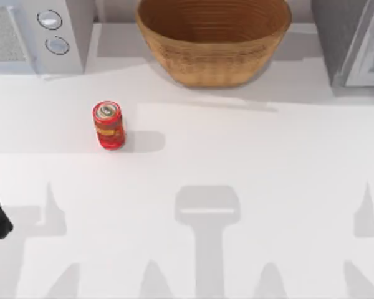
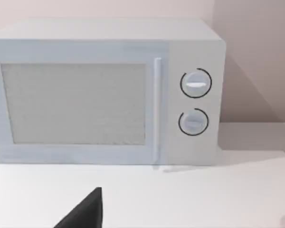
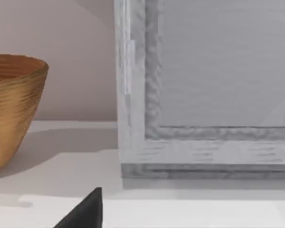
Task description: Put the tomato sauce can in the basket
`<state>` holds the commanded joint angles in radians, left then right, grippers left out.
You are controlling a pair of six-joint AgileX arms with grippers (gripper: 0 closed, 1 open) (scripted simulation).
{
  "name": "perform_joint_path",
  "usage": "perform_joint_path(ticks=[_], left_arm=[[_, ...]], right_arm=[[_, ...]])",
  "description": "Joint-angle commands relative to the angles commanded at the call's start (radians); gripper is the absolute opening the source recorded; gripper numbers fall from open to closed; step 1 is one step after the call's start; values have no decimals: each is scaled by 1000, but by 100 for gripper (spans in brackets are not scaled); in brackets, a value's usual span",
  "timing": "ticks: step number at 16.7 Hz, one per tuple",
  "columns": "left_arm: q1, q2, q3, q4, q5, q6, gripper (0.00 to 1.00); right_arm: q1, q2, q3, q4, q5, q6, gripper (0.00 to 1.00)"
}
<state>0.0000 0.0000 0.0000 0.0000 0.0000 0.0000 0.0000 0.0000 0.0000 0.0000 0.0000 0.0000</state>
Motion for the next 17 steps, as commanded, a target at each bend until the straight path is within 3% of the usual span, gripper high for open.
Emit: perform_joint_path(ticks=[4,7,11,17], left_arm=[[-2,28,16,-13,23,19,100],[-4,145,82,-64,111,100,100],[8,423,252,-181,307,300,100],[48,1018,595,-410,670,718,100]], right_arm=[[0,0,0,0,0,0,100],[0,0,0,0,0,0,100],[0,0,0,0,0,0,100],[0,0,0,0,0,0,100]])
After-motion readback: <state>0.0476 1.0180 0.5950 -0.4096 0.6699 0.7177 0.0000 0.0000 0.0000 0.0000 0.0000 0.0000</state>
